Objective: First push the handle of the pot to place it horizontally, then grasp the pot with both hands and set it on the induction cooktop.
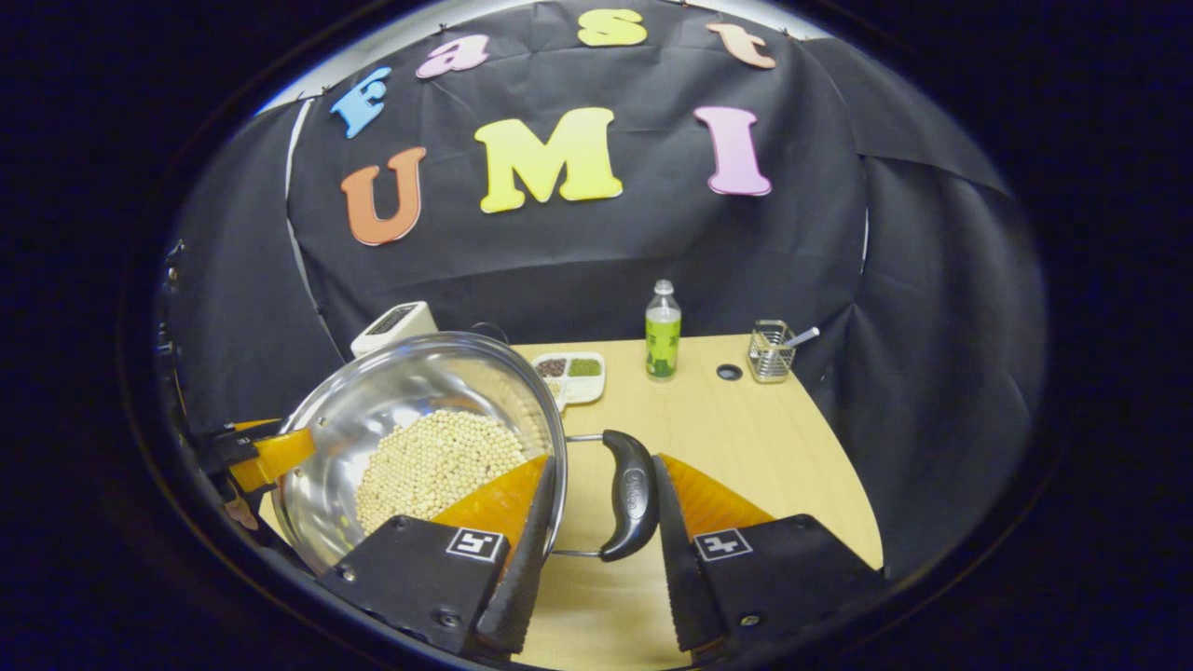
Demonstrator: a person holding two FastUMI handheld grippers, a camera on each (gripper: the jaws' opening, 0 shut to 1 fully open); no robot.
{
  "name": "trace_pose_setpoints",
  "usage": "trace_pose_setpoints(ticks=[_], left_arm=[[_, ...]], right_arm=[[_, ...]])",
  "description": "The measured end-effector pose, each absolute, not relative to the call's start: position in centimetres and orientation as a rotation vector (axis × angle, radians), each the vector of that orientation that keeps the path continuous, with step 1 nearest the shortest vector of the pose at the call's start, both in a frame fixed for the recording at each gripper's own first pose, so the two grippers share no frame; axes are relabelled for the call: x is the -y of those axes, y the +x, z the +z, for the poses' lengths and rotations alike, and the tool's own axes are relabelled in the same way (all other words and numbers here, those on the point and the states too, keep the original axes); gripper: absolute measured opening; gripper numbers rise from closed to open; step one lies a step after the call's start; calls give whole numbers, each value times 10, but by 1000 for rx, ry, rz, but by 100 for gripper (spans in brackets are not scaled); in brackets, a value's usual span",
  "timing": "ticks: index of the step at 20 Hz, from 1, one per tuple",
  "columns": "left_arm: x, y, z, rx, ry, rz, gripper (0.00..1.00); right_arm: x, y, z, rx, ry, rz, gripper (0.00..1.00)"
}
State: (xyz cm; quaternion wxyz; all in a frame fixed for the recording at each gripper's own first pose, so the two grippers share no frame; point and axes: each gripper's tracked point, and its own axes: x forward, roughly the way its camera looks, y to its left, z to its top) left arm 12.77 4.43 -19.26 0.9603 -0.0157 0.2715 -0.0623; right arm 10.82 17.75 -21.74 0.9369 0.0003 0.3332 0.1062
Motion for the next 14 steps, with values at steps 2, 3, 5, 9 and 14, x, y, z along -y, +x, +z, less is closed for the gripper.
trace_pose_setpoints(ticks=[2, 3, 5, 9, 14], left_arm=[[-59, 130, -186, -542, -27, -110, 54], [-67, 134, -183, -537, -27, -101, 54], [-83, 139, -182, -536, -28, -82, 54], [-112, 155, -184, -545, -43, -52, 54], [-132, 178, -202, -576, -47, -18, 54]], right_arm=[[-195, 111, -213, -679, 1, 234, 60], [-204, 114, -211, -679, 2, 243, 59], [-222, 120, -209, -684, -1, 261, 59], [-256, 135, -208, -699, 17, 281, 60], [-285, 152, -234, -727, 23, 296, 61]])
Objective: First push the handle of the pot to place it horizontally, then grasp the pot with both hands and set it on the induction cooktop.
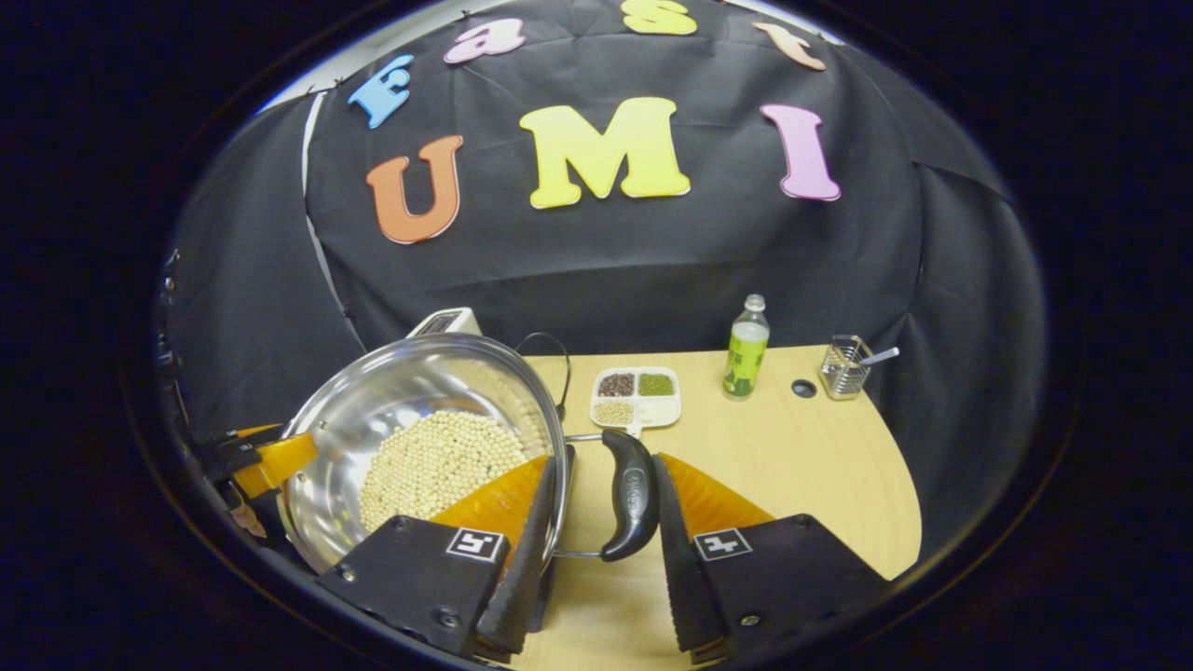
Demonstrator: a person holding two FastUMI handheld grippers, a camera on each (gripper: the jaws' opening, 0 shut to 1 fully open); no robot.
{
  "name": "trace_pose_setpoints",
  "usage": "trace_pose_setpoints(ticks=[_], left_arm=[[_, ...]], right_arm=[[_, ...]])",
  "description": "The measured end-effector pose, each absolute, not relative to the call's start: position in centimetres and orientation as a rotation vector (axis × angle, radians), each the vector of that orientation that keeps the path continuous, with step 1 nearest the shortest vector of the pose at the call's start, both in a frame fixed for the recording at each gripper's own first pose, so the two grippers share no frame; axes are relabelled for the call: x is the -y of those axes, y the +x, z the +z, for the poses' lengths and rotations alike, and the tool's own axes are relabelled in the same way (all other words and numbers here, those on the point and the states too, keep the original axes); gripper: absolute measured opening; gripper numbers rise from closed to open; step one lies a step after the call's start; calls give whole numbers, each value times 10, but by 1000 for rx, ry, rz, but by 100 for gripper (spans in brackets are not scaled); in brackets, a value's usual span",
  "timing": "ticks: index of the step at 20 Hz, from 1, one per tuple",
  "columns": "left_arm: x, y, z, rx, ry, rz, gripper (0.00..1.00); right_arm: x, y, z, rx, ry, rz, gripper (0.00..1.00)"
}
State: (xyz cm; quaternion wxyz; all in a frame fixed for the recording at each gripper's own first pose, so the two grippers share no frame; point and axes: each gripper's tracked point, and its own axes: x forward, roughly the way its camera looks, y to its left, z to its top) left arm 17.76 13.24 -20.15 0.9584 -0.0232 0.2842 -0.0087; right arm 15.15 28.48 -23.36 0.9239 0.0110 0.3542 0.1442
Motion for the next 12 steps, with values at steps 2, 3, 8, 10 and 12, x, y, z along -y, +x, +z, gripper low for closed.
trace_pose_setpoints(ticks=[2, 3, 8, 10, 12], left_arm=[[-138, 183, -212, -588, -43, -11, 54], [-140, 186, -216, -594, -41, -9, 54], [-152, 199, -247, -636, -34, 0, 54], [-157, 201, -262, -656, -40, 2, 54], [-162, 205, -274, -675, -43, 6, 54]], right_arm=[[-292, 158, -245, -741, 37, 298, 59], [-296, 161, -251, -749, 40, 301, 59], [-313, 174, -284, -782, 43, 305, 60], [-320, 176, -299, -800, 50, 302, 60], [-326, 179, -311, -808, 44, 301, 59]])
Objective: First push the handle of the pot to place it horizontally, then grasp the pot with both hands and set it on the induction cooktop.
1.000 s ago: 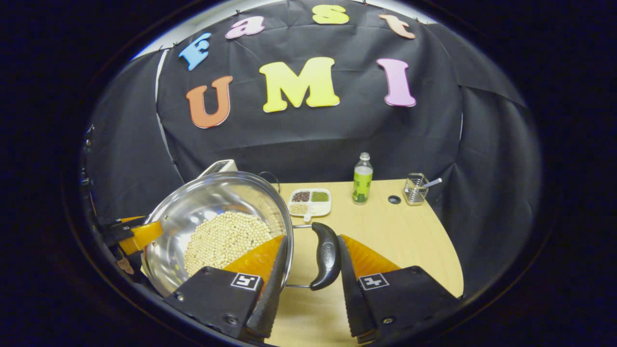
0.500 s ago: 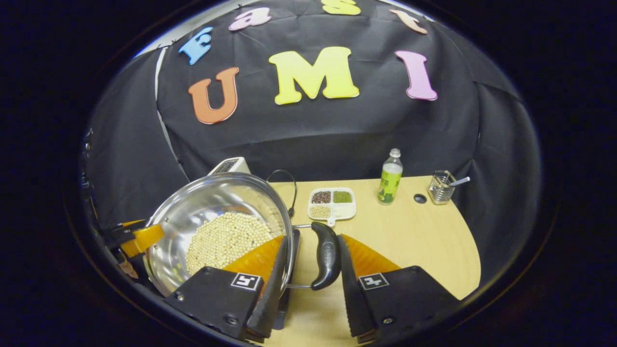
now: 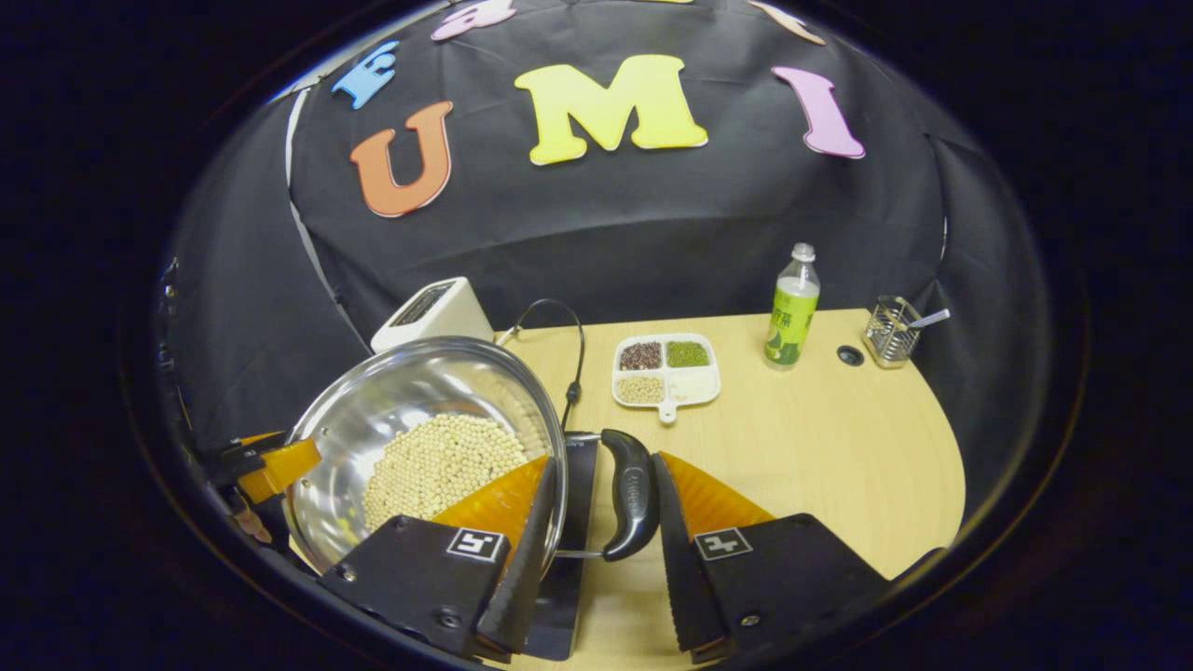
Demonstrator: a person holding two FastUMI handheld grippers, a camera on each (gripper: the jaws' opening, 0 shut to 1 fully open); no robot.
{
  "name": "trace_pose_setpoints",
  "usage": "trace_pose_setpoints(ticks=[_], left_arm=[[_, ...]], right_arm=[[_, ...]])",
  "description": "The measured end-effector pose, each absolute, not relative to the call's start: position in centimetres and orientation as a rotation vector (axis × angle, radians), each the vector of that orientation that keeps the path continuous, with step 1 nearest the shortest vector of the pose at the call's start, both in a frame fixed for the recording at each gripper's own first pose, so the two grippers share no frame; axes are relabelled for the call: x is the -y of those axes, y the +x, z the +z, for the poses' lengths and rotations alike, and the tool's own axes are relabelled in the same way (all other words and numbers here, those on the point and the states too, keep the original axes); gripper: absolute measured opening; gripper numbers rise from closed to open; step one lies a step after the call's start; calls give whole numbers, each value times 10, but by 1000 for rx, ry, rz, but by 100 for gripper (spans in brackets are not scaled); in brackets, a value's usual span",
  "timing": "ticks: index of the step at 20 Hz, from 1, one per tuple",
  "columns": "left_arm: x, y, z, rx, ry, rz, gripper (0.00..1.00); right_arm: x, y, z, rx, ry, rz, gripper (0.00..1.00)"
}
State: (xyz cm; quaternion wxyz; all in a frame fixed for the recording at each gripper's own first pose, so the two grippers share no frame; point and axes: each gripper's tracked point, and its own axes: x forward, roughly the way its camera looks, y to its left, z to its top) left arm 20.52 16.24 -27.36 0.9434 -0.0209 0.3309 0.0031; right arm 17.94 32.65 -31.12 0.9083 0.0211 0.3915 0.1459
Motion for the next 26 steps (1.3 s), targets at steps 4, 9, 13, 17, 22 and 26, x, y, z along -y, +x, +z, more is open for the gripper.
trace_pose_setpoints(ticks=[4, 9, 13, 17, 22, 26], left_arm=[[-172, 212, -299, -698, -51, 9, 54], [-174, 220, -329, -716, -61, 0, 54], [-176, 227, -341, -700, -47, -5, 54], [-176, 232, -347, -682, -69, -11, 57], [-178, 233, -346, -670, -71, -8, 60], [-187, 231, -337, -635, -62, 35, 64]], right_arm=[[-339, 181, -338, -813, 29, 301, 60], [-344, 185, -364, -817, 20, 293, 59], [-347, 187, -383, -824, 39, 284, 59], [-346, 188, -385, -767, 28, 279, 59], [-346, 189, -386, -750, 28, 287, 62], [-347, 191, -385, -734, 25, 305, 63]])
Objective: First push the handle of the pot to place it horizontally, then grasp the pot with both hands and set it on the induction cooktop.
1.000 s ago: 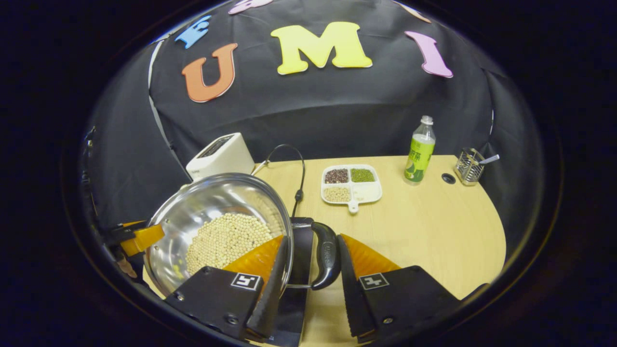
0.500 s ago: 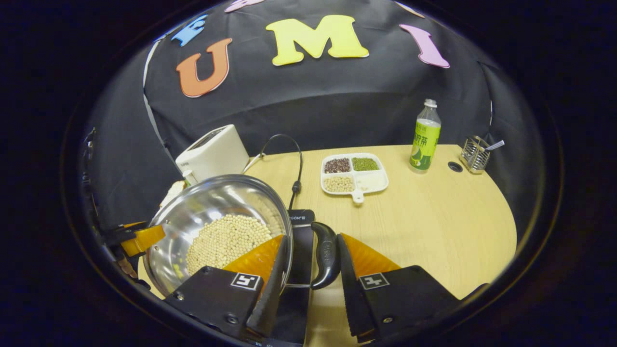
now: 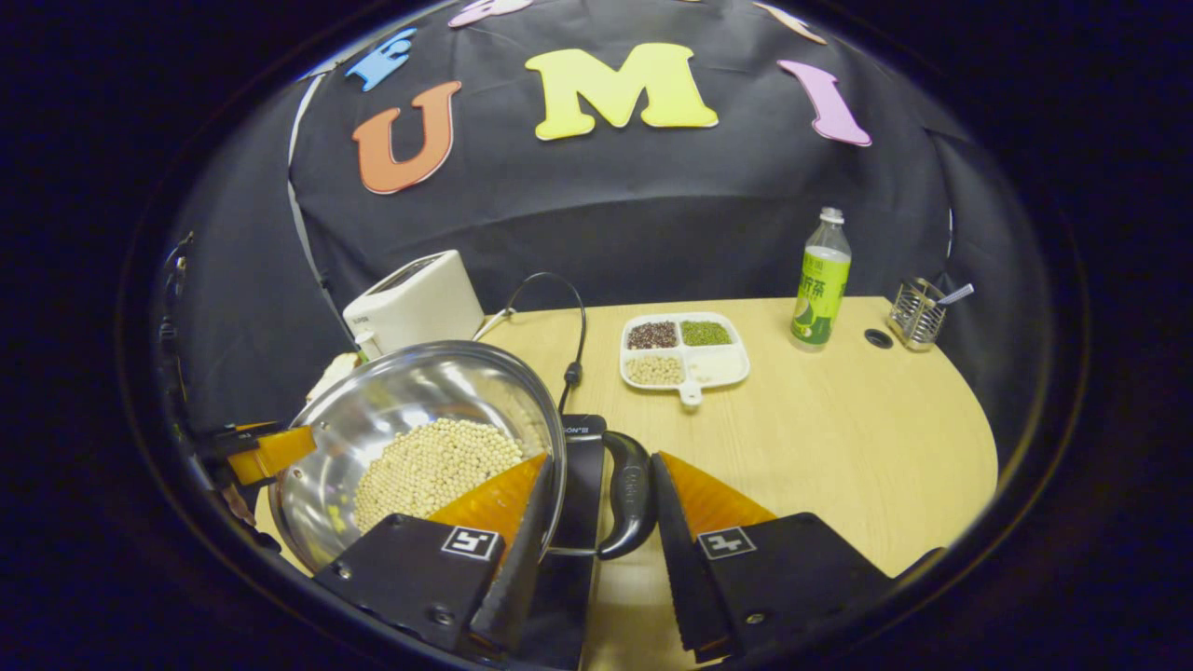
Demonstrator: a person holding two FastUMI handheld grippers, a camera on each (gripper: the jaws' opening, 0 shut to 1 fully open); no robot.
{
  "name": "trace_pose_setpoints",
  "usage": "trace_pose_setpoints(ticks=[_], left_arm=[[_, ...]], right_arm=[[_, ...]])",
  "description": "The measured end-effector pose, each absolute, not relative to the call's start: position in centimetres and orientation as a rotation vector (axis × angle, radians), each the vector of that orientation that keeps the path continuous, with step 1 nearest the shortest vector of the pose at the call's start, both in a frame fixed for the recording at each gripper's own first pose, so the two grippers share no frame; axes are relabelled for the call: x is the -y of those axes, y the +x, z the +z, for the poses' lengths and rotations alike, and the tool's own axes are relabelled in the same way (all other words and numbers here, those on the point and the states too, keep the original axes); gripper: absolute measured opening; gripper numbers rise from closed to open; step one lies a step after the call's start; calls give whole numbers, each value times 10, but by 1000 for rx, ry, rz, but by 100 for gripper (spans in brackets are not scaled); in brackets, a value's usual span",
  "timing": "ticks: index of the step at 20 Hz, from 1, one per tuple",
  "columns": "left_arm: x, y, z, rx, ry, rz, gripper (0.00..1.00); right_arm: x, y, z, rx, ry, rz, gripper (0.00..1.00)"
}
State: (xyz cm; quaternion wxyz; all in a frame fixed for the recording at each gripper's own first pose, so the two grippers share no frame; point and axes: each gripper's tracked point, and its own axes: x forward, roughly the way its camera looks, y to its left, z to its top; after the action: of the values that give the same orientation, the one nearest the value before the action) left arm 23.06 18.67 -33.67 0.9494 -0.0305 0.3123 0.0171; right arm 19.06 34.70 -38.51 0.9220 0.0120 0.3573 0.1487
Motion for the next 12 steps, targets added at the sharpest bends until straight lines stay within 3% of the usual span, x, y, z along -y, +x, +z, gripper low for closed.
trace_pose_setpoints(ticks=[1, 2, 5, 9, 12], left_arm=[[-192, 230, -328, -603, -49, 59, 65], [-193, 229, -323, -579, -43, 74, 74], [-187, 211, -310, -561, -55, 71, 78], [-176, 178, -284, -506, -41, 70, 86], [-163, 149, -267, -467, -35, 53, 90]], right_arm=[[-347, 192, -384, -719, 25, 320, 65], [-347, 193, -383, -704, 30, 335, 67], [-339, 191, -370, -636, 30, 352, 71], [-330, 174, -351, -584, 21, 353, 89], [-328, 151, -334, -539, 15, 371, 89]])
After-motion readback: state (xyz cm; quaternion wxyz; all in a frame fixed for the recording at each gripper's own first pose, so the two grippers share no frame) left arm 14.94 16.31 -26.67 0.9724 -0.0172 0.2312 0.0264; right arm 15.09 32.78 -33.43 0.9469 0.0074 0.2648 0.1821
